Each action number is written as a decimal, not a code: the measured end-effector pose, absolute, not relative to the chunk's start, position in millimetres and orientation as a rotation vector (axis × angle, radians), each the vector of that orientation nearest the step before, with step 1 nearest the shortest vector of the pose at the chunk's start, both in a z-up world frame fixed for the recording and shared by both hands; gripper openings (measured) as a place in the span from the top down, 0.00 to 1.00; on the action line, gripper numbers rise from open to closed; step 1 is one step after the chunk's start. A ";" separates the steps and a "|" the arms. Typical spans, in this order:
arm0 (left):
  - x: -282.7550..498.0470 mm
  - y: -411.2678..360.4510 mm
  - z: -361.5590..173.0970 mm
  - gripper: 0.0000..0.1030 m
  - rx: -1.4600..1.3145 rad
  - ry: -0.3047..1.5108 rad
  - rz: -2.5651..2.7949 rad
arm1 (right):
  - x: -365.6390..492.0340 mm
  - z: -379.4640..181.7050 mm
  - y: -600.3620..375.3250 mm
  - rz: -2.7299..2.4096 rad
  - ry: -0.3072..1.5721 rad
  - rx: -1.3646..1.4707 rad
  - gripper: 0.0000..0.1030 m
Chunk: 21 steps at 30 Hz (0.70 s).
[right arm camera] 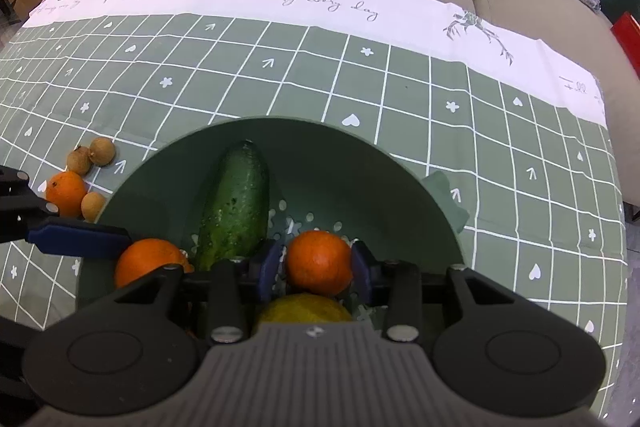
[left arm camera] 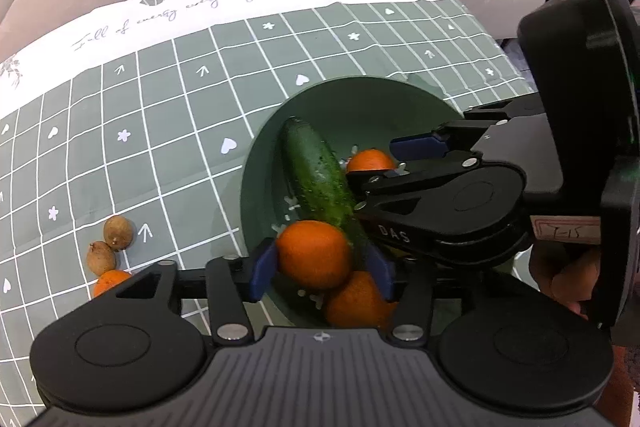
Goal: Organize fruits
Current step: 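Lower and open the right tool over the colander while the left tool releases its orange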
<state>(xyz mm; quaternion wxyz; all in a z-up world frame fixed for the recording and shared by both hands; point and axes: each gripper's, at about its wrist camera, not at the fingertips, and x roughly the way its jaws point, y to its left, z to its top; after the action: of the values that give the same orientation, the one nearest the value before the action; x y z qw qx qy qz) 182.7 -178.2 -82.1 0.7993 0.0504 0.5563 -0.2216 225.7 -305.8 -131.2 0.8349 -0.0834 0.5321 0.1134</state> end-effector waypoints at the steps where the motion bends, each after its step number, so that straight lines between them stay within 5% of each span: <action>1: 180.5 -178.3 -80.2 0.38 0.110 1.189 -0.477 | 223.9 -129.0 -305.2 0.239 1.124 -0.179 0.62; 9: 154.2 -167.5 -58.1 0.38 0.085 1.127 -0.500 | 201.0 -97.7 -300.8 0.195 1.040 -0.203 0.35; 21: 116.1 -94.8 -31.5 0.38 0.057 0.993 -0.378 | 144.6 -67.9 -271.1 0.189 0.936 -0.021 0.34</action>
<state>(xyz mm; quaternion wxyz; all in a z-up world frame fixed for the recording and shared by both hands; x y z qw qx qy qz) 116.0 -94.8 -31.5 0.8619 0.0274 0.4732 -0.1802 144.6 -271.1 -67.9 0.8882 -0.0103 0.4502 0.0907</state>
